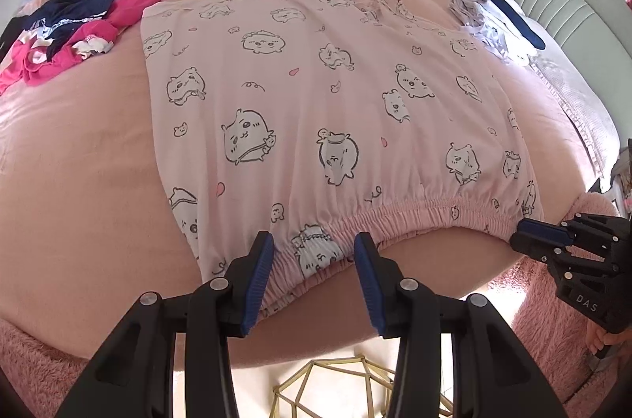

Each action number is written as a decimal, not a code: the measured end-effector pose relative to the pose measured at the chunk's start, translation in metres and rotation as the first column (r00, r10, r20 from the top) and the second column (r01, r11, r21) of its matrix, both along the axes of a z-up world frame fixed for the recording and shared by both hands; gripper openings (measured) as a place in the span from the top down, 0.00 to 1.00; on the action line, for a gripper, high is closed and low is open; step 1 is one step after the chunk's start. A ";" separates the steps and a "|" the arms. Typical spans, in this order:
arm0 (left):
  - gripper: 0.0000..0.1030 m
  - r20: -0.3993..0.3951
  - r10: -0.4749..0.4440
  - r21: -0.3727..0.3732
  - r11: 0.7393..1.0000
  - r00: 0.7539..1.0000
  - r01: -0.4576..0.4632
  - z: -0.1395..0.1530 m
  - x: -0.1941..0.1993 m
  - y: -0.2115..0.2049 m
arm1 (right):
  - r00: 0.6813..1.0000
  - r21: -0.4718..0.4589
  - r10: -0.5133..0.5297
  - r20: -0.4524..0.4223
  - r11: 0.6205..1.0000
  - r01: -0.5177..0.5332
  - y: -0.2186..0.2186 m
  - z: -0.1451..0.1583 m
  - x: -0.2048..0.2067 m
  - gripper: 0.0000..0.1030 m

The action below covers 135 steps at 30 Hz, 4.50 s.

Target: Fold clothes

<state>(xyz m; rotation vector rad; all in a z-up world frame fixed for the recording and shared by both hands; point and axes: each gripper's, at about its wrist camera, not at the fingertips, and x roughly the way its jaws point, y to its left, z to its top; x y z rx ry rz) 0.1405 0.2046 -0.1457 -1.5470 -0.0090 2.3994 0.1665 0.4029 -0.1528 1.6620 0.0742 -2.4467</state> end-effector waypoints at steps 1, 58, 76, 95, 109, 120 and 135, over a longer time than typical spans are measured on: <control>0.62 -0.004 -0.001 -0.003 1.000 1.000 0.001 0.000 0.001 0.000 | 1.000 0.014 0.008 0.000 1.000 -0.008 -0.005 0.003 0.001 0.86; 0.57 -0.043 0.053 0.107 0.993 0.998 -0.048 -0.019 0.001 -0.023 | 0.930 -0.032 -0.368 0.000 0.929 0.368 0.088 -0.001 0.000 0.57; 0.51 -0.068 0.182 0.098 0.980 0.981 -0.175 -0.007 -0.002 -0.050 | 0.936 -0.033 -0.346 -0.062 0.938 0.344 0.081 0.007 -0.010 0.51; 0.52 0.164 0.251 0.303 0.908 0.954 -0.291 -0.018 0.003 -0.096 | 0.922 -0.159 -0.387 0.002 0.910 0.382 0.081 0.002 -0.006 0.47; 0.92 0.143 0.174 0.215 0.955 0.974 -0.202 -0.016 0.007 -0.061 | 0.935 -0.177 -0.347 -0.073 0.927 0.330 0.068 0.018 0.003 0.93; 0.69 0.105 0.201 0.083 0.974 0.974 -0.210 -0.001 -0.003 -0.062 | 0.928 -0.093 -0.369 -0.043 0.927 0.364 0.082 0.014 -0.004 0.92; 0.68 0.137 -0.121 -0.030 0.992 0.983 0.126 -0.009 -0.087 0.014 | 0.964 0.026 -0.257 -0.065 0.965 0.259 0.115 0.024 -0.105 0.88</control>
